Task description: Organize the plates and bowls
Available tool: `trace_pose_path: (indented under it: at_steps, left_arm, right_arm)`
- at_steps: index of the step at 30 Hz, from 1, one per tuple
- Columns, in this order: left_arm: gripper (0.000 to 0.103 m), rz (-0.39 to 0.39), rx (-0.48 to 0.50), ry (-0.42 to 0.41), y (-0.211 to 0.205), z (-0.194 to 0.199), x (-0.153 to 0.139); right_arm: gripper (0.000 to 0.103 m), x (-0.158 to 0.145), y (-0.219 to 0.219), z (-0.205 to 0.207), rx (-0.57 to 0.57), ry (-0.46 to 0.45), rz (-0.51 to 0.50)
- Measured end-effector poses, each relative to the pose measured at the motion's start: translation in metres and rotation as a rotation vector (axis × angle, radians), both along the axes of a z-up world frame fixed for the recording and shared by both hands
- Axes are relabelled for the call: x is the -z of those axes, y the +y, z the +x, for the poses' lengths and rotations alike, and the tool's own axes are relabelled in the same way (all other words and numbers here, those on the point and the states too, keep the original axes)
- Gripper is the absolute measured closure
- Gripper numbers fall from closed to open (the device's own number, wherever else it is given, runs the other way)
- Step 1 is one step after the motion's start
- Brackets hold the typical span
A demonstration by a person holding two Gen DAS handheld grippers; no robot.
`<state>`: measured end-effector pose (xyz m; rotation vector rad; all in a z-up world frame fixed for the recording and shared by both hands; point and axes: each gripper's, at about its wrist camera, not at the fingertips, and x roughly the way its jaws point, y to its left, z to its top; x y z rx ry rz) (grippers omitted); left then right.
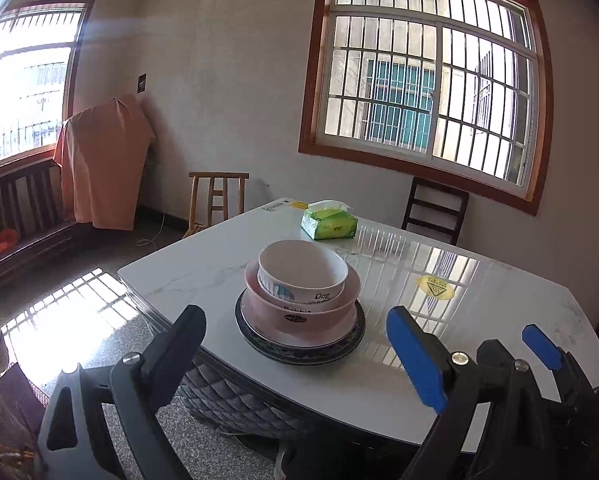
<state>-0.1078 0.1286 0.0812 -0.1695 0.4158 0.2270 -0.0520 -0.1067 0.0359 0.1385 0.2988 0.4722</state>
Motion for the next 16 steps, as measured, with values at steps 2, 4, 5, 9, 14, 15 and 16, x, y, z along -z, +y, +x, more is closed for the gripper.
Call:
trace_pose_path:
  at_steps: [2, 4, 5, 9, 14, 15, 16]
  left_arm:
    - [0.009, 0.000, -0.009, 0.000, 0.001, 0.002, 0.002]
    - [0.009, 0.015, -0.048, -0.006, 0.001, 0.002, 0.005]
    - [0.009, 0.035, -0.087, -0.004, 0.000, 0.002, 0.006]
    - [0.009, 0.089, -0.118, -0.009, -0.004, 0.003, 0.011]
    - [0.009, 0.085, -0.102, 0.013, -0.007, 0.009, 0.014]
    - [0.009, 0.081, -0.099, 0.020, -0.008, 0.010, 0.014]
    - [0.009, 0.075, -0.094, 0.028, -0.010, 0.013, 0.015]
  right_arm:
    - [0.000, 0.002, 0.000, 0.001, -0.001, 0.009, -0.005]
    - [0.000, 0.004, 0.000, 0.001, -0.002, 0.018, -0.011]
    - [0.000, 0.005, 0.000, 0.001, -0.001, 0.020, -0.012]
    - [0.000, 0.009, -0.006, 0.006, 0.003, 0.047, -0.012]
    - [0.000, 0.014, -0.036, 0.030, 0.069, 0.112, -0.096]
    - [0.000, 0.016, -0.049, 0.039, 0.100, 0.137, -0.110]
    - [0.000, 0.020, -0.063, 0.048, 0.146, 0.162, -0.125]
